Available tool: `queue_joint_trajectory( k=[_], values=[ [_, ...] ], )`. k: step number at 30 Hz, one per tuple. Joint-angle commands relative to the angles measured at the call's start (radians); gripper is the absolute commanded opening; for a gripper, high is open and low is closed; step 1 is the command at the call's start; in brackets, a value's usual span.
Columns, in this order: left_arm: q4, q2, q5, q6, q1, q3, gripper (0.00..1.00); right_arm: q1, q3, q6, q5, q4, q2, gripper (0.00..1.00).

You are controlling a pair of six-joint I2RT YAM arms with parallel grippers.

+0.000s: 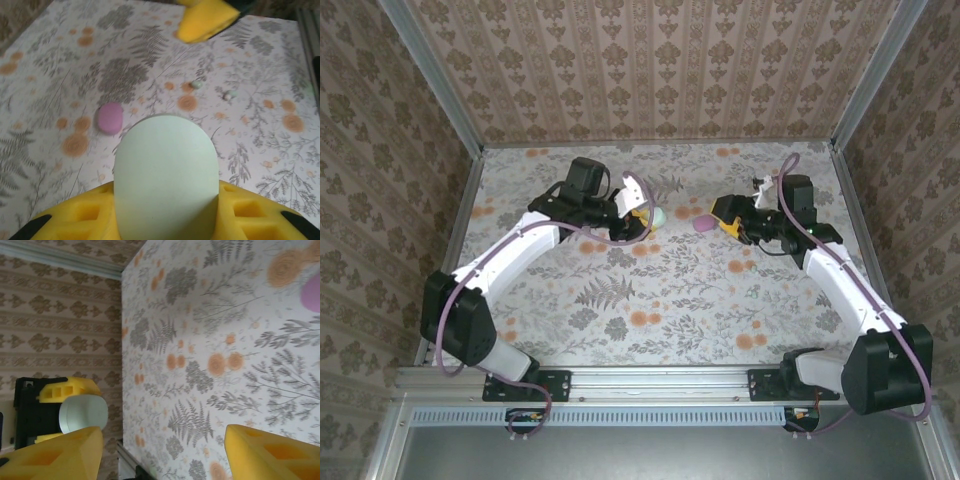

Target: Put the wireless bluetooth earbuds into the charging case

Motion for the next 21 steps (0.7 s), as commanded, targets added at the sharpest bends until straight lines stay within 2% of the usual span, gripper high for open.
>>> queue_joint_trajectory(
  k=[1,5,9,21],
  values=[
    [-0.075,-0.026,0.049,0.089,-0.028,0.020,0.31,0.034,0.064,0.014,-0.076,-0.036,-0.028,0.66],
    [-0.116,-0.030,0.014,0.105,-0.053,0.037,0.32,0.083,0.115,0.009,-0.079,-0.070,-0.029,0.67],
    [-0.077,-0.057,-0.064,0.098,-0.073,0.018,0.31,0.132,0.165,-0.022,-0.056,-0.131,-0.013,0.68],
    [-0.076,-0.080,-0.127,0.119,-0.109,0.023,0.31,0.237,0.219,-0.037,-0.057,-0.162,0.090,0.67]
  ],
)
